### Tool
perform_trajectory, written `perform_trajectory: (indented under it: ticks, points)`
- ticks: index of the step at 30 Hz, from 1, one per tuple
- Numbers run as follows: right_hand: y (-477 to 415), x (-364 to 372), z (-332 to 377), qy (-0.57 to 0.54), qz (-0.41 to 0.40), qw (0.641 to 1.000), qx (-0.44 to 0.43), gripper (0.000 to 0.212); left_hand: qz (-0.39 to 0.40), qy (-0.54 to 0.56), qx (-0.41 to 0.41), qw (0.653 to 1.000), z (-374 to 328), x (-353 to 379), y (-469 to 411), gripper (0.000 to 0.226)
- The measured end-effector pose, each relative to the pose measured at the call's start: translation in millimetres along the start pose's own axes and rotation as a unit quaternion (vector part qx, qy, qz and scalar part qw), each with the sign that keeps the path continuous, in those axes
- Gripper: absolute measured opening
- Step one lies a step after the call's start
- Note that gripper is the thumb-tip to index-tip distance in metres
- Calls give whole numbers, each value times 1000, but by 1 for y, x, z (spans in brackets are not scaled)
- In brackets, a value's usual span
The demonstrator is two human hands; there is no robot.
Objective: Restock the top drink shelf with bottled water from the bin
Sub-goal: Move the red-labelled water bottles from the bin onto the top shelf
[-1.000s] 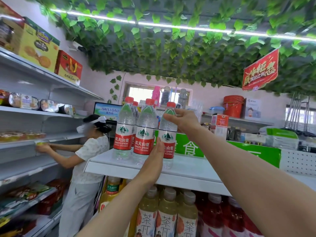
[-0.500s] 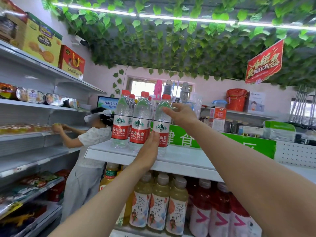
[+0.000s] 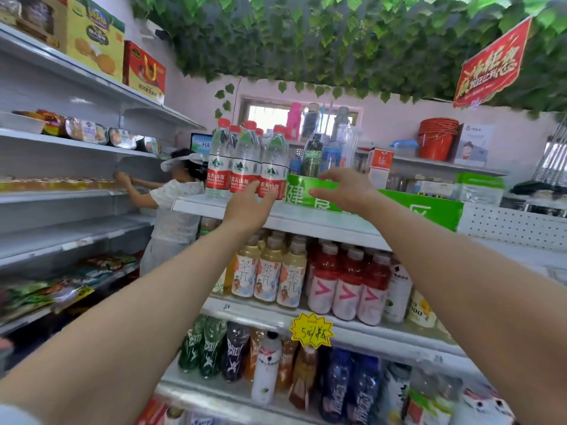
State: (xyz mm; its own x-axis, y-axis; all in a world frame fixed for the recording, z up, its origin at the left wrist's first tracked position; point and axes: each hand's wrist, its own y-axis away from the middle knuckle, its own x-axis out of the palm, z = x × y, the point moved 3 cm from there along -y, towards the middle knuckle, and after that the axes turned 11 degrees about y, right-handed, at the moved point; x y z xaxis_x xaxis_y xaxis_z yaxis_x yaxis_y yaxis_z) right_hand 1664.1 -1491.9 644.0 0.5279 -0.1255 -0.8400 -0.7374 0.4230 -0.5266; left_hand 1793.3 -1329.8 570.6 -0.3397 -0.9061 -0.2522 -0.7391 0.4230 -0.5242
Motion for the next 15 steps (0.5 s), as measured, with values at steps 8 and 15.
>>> perform_trajectory:
  ticks: [8,15]
  points:
    - [88,43,-34,18,81,996,18,67,26,-118,12,993,13,10,78,64]
    - [157,111,-51,8,173,983,61,76,70,-155,-38,985,69,29,144,63]
